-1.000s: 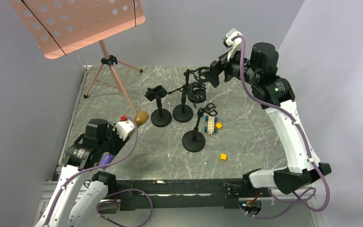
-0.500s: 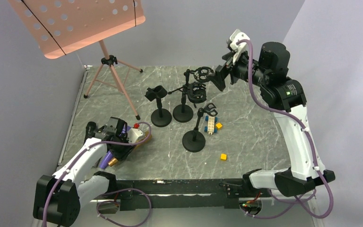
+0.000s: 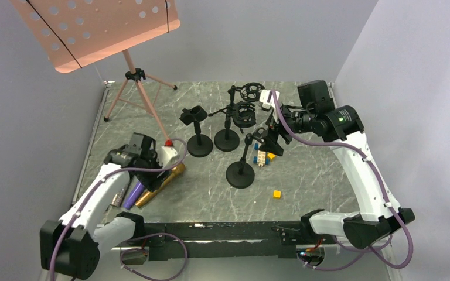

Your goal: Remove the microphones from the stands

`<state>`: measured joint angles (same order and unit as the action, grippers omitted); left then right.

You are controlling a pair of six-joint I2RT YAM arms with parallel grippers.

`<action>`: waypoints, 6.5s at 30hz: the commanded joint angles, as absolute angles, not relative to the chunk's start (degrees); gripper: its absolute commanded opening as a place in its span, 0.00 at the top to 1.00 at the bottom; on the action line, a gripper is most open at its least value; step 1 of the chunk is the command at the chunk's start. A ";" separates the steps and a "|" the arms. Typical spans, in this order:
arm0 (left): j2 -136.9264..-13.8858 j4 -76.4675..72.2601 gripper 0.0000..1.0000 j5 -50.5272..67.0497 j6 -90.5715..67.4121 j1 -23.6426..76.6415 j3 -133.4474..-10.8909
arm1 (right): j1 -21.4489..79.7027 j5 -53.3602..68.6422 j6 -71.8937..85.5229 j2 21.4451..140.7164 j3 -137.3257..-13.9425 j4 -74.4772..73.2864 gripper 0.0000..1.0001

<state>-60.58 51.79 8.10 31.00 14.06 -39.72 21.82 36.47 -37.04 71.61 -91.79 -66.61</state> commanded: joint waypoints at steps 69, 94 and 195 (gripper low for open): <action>-87.84 -9.15 0.82 51.17 -11.76 39.36 -53.62 | 24.52 29.14 -13.00 63.12 -72.86 -44.28 0.82; -87.66 -2.80 0.69 51.88 -5.32 40.46 -54.39 | 24.54 26.43 -11.06 63.03 -72.94 -42.95 0.83; -77.25 -26.37 0.60 14.79 75.23 56.68 -35.59 | 27.67 34.33 -2.27 61.94 -70.89 -43.28 0.99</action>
